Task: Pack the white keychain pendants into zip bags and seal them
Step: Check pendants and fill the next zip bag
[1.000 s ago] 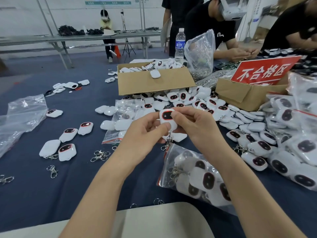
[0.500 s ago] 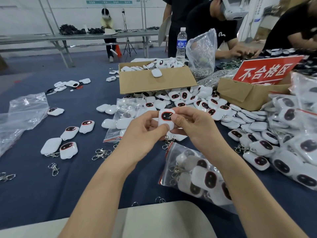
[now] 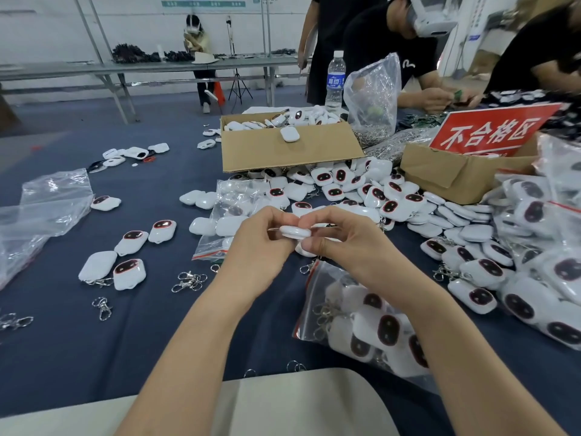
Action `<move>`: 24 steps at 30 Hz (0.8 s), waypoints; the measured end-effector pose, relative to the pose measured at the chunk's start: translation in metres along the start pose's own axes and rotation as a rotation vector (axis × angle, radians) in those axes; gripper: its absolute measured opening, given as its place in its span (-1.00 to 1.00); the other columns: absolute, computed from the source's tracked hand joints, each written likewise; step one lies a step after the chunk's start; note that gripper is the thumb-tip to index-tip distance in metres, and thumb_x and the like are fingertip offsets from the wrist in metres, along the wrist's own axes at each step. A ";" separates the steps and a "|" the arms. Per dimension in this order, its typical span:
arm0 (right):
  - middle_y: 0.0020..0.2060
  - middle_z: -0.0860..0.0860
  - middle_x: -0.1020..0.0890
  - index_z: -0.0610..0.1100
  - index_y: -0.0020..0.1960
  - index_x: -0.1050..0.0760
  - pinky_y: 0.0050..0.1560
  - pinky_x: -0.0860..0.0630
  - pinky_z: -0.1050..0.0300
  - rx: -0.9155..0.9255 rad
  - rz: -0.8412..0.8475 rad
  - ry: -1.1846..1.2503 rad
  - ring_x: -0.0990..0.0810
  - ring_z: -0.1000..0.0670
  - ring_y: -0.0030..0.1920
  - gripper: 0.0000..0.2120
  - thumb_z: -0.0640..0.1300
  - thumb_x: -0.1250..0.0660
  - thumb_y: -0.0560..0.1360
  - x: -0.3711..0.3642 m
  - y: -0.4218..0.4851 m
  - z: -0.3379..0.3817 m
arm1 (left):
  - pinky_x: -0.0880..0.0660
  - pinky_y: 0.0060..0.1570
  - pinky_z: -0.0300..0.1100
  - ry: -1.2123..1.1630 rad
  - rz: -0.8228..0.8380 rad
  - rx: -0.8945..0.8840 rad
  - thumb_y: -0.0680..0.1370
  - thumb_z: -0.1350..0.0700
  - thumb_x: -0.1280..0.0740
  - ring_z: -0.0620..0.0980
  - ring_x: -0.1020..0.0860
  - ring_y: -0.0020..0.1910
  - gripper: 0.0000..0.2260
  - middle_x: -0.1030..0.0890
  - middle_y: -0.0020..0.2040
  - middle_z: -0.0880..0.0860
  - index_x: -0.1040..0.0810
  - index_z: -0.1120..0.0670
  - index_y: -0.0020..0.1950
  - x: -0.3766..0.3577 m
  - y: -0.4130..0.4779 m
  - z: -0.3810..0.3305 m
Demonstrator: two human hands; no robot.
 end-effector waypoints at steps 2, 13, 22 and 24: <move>-0.01 -0.07 -0.72 0.03 -0.05 -0.64 0.06 -0.62 0.22 0.001 0.006 -0.007 -0.70 0.00 0.03 -0.76 -0.31 -0.47 0.49 0.000 0.000 -0.001 | -0.55 0.10 -0.04 0.021 -0.005 0.009 0.53 0.31 -0.43 0.11 -0.64 0.03 -0.84 -0.70 0.02 0.14 -0.59 0.05 -0.02 -0.001 0.000 0.001; -0.08 0.14 -0.69 0.14 0.08 -0.61 0.05 -0.56 0.15 -0.138 -0.033 -0.421 -0.65 0.16 -0.10 -0.82 0.16 -0.27 0.61 0.037 -0.003 -0.007 | -0.60 -0.05 -0.19 0.196 0.337 0.161 0.68 0.18 -0.23 -0.14 -0.63 -0.19 -0.80 -0.65 -0.02 0.09 -0.63 0.05 0.19 0.006 -0.011 -0.004; -0.50 0.13 -0.44 -0.06 -0.04 -0.66 -0.44 -0.31 0.25 -0.411 0.259 -0.524 -0.34 0.13 -0.50 -0.59 0.27 -0.28 0.53 0.030 -0.014 -0.024 | -0.58 -0.19 -0.29 0.293 0.528 0.271 0.60 0.20 -0.41 -0.12 -0.62 -0.27 -0.84 -0.71 -0.11 0.10 -0.61 0.16 0.17 -0.012 -0.022 0.007; -0.46 0.10 -0.48 -0.08 -0.03 -0.66 -0.46 -0.31 0.27 -0.427 0.264 -0.471 -0.35 0.13 -0.50 -0.62 0.23 -0.32 0.53 0.032 -0.015 -0.026 | -0.60 -0.17 -0.27 0.308 0.484 0.289 0.60 0.21 -0.40 -0.10 -0.61 -0.26 -0.83 -0.70 -0.07 0.17 -0.61 0.17 0.18 -0.007 -0.019 0.013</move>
Point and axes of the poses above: each hand's wrist, its own y-axis towards the middle knuckle, its own x-axis out of the back of the hand, z = x × y, the point moved 5 cm from there along y, towards the middle knuckle
